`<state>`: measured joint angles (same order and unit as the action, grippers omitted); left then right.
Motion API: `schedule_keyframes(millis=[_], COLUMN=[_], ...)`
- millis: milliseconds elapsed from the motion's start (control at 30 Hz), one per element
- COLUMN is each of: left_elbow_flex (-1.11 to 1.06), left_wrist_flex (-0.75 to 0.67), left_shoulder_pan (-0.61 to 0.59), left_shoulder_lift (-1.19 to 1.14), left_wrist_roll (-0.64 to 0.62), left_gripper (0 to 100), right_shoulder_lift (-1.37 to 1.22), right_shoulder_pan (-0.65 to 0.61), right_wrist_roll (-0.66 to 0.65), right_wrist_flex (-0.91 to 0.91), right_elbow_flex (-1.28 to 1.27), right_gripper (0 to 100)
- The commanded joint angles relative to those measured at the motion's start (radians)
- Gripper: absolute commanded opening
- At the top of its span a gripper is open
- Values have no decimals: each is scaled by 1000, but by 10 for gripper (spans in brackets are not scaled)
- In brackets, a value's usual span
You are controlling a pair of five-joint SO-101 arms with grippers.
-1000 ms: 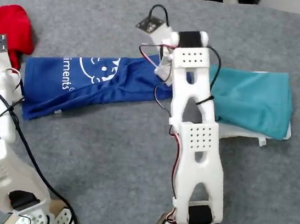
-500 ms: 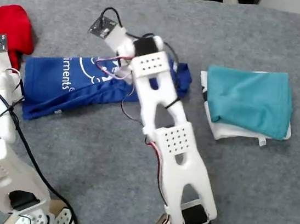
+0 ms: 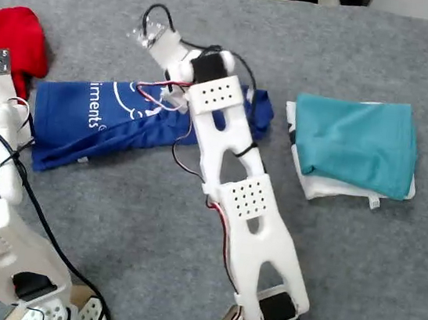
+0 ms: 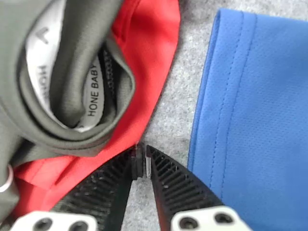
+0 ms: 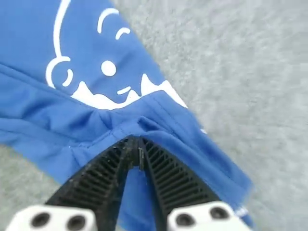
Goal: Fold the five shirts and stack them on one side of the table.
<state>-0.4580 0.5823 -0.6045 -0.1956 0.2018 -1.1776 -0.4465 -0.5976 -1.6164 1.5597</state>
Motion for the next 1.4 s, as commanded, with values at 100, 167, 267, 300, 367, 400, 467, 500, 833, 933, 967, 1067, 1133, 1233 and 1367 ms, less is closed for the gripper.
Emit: schedule_keyframes(millis=[100, 167, 267, 300, 367, 400, 467, 500, 833, 933, 967, 1067, 1133, 1233, 1367], left_elbow_flex=[28, 28, 28, 28, 28, 28, 28, 28, 27, 27, 27, 24, 58, 114, 139], left_wrist_flex=[5, 5, 5, 5, 5, 5, 5, 5, 5, 5, 5, 26, 103, 287, 436], left_shoulder_pan=[-12, -12, -12, -12, -12, -12, -12, -12, -12, -12, -12, -7, -8, -1, 53], left_shoulder_lift=[8, 8, 8, 8, 8, 8, 8, 8, 8, 8, 9, 18, 60, 175, 319], left_wrist_roll=[-5, -5, -5, -5, -5, -5, -5, -5, -3, -3, 0, 3, 3, 3, 3], left_gripper=[47, 47, 47, 47, 47, 47, 47, 47, 47, 47, 47, 47, 46, 46, 46], right_shoulder_lift=[105, 88, 51, 36, -4, -28, -87, -113, -45, 24, 45, 111, 157, 243, 367], right_shoulder_pan=[101, 152, 212, 230, 253, 261, 270, 275, 305, 302, 302, 324, 327, 313, 270], right_wrist_roll=[9, 9, 11, 11, 11, 11, 11, 11, 11, 11, 11, 97, 172, 215, 281], right_wrist_flex=[-86, -81, -64, -55, -28, -14, 21, 37, -21, -117, -146, -152, -152, -152, -150], right_elbow_flex=[76, 33, -16, -28, -45, -53, -56, -47, 104, 108, 104, 81, 41, -133, -450], right_gripper=[15, 15, 15, 15, 15, 15, 15, 15, 15, 15, 15, 15, 15, 15, 15])
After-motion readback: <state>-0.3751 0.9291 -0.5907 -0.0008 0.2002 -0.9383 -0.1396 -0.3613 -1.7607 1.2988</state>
